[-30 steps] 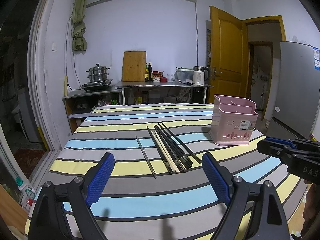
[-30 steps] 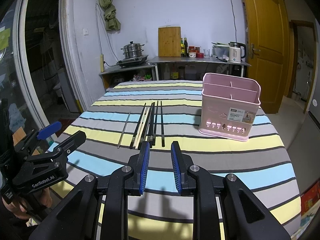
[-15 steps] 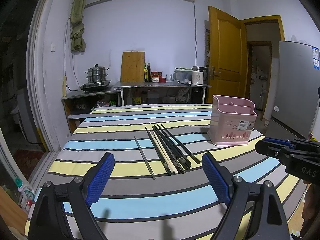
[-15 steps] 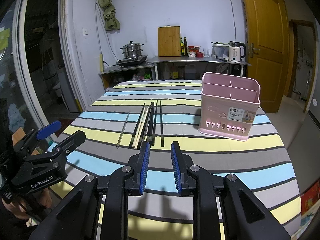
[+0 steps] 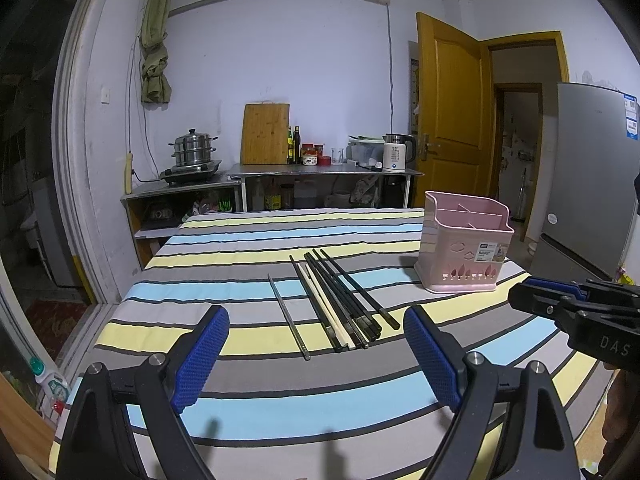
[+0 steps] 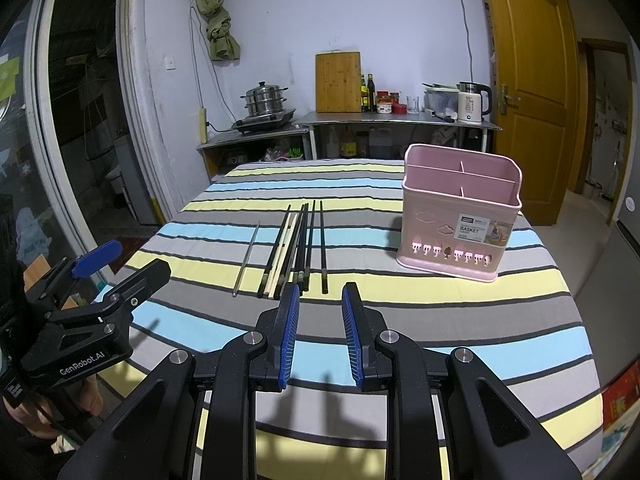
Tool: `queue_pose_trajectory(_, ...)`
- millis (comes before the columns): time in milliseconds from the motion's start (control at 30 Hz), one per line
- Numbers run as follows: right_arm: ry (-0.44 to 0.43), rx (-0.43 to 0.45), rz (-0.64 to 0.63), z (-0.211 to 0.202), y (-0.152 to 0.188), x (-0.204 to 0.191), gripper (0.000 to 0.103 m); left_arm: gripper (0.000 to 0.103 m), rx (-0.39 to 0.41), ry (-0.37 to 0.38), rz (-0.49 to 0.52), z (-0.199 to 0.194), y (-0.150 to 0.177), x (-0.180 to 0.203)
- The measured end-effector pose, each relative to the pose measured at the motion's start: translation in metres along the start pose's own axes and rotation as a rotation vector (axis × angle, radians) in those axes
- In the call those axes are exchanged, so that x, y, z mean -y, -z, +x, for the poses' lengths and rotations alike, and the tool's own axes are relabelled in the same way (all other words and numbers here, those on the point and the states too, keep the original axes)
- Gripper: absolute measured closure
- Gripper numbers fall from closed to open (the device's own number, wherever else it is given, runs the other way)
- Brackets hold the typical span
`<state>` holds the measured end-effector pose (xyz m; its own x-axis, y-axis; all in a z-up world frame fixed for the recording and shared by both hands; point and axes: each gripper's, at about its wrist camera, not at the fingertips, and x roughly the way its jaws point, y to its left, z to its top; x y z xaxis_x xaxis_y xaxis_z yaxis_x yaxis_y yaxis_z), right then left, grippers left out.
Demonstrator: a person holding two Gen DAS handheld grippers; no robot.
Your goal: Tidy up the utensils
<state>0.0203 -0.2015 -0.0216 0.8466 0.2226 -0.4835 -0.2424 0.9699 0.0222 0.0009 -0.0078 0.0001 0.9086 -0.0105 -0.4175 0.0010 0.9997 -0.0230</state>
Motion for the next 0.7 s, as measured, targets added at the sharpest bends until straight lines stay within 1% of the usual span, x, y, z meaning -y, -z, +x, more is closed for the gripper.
queue_pose_trajectory(233,0.000,-0.002,0.001,-0.001,-0.001,-0.001,0.080,0.014,0.000,-0.001,0.000,0.000,0.000,0.000)
queue_pose_trajectory(433,-0.001,-0.005,-0.001,0.010,0.004,0.004,0.080,0.014,-0.002,0.000,-0.001,0.001,-0.001,0.000)
queue_pose_trajectory(700,-0.004,-0.016,0.001,0.013,0.001,0.004,0.080,0.014,-0.016,0.003,-0.004,0.006,0.000,-0.003)
